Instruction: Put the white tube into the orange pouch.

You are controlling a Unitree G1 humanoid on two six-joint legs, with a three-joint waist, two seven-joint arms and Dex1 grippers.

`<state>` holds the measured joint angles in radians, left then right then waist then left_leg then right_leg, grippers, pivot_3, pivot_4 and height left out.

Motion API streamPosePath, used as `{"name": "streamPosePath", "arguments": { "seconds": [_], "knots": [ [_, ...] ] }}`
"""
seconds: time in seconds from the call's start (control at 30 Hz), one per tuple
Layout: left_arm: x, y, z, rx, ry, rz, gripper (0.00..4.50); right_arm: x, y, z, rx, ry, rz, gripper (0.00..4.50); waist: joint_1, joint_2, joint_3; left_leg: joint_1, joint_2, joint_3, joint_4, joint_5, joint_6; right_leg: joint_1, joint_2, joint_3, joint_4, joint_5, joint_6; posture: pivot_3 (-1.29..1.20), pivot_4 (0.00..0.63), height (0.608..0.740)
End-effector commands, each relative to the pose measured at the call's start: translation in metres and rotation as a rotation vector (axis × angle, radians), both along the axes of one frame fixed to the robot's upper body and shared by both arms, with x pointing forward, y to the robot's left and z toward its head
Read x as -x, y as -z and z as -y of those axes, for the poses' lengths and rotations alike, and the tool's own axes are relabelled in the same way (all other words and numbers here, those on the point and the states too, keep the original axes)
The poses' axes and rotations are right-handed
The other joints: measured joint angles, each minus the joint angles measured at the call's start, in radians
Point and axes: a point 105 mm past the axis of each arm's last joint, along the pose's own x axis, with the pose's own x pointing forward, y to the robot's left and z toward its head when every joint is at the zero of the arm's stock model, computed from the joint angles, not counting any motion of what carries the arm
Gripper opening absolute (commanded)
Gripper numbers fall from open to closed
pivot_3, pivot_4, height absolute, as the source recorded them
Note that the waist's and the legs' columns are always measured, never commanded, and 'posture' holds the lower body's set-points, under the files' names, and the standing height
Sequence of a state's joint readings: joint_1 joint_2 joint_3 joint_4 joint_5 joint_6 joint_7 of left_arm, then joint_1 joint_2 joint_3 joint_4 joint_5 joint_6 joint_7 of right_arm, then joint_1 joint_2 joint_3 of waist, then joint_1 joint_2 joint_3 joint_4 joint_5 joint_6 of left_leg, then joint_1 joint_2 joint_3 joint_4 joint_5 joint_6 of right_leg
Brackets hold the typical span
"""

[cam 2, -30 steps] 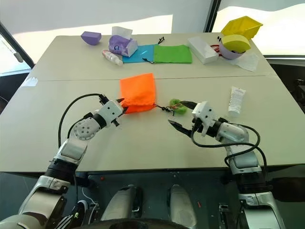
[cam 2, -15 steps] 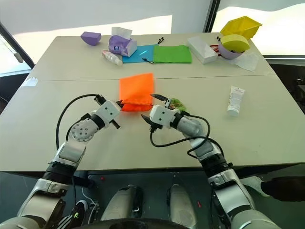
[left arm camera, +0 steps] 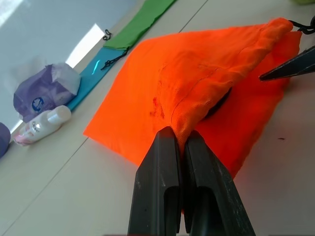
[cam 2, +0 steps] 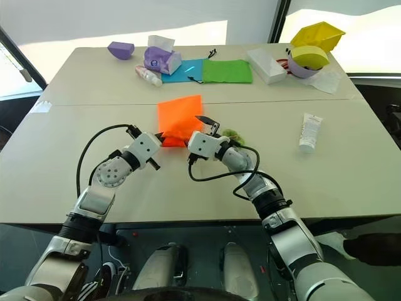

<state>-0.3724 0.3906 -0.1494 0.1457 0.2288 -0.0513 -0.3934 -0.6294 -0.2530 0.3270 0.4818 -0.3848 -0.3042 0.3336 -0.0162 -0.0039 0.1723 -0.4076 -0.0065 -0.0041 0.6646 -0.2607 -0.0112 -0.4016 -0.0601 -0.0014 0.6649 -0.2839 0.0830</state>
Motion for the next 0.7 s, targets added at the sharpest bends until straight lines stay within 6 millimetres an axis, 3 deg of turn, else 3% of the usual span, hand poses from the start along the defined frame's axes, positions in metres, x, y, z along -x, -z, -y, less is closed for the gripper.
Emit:
{"name": "streamPosePath", "arguments": {
  "seconds": [0.03,0.3,0.4,0.63,0.7],
  "knots": [
    [0.001,-0.013,0.004,0.011,0.018,0.042,0.12,0.001,-0.022,-0.008,-0.025,-0.032,0.075,4.50,0.000,0.000,0.000,0.000,0.000,0.000,0.000,0.000,0.000,0.000,0.000,0.000,0.000,0.000,0.000,0.00,0.150,0.740],
    [0.003,-0.013,0.010,0.016,0.036,0.040,0.12,-0.019,-0.011,-0.003,0.038,0.101,0.097,4.50,0.000,0.000,0.000,0.000,0.000,0.000,0.000,0.000,0.000,0.000,0.000,0.000,0.000,0.000,0.000,0.00,0.150,0.740],
    [0.003,-0.012,0.011,0.016,0.039,0.038,0.00,-0.018,-0.012,-0.008,0.008,0.085,0.070,3.65,0.000,0.000,0.000,0.000,0.000,0.000,0.000,0.000,0.000,0.000,0.000,0.000,0.000,0.000,0.000,0.00,0.150,0.740],
    [0.004,-0.012,0.009,0.018,0.033,0.037,0.00,-0.014,-0.004,-0.007,0.032,0.070,0.057,0.04,0.000,0.000,0.000,0.000,0.000,0.000,0.000,0.000,0.000,-0.001,0.000,0.000,0.000,0.000,0.000,0.00,0.150,0.740],
    [0.005,-0.011,0.009,0.017,0.033,0.032,0.00,-0.011,-0.002,-0.006,0.019,0.058,0.027,0.04,0.000,0.000,0.000,0.000,0.000,0.000,0.000,0.000,0.000,-0.001,0.000,0.000,0.000,0.000,0.000,0.00,0.150,0.740]
  ]
}}
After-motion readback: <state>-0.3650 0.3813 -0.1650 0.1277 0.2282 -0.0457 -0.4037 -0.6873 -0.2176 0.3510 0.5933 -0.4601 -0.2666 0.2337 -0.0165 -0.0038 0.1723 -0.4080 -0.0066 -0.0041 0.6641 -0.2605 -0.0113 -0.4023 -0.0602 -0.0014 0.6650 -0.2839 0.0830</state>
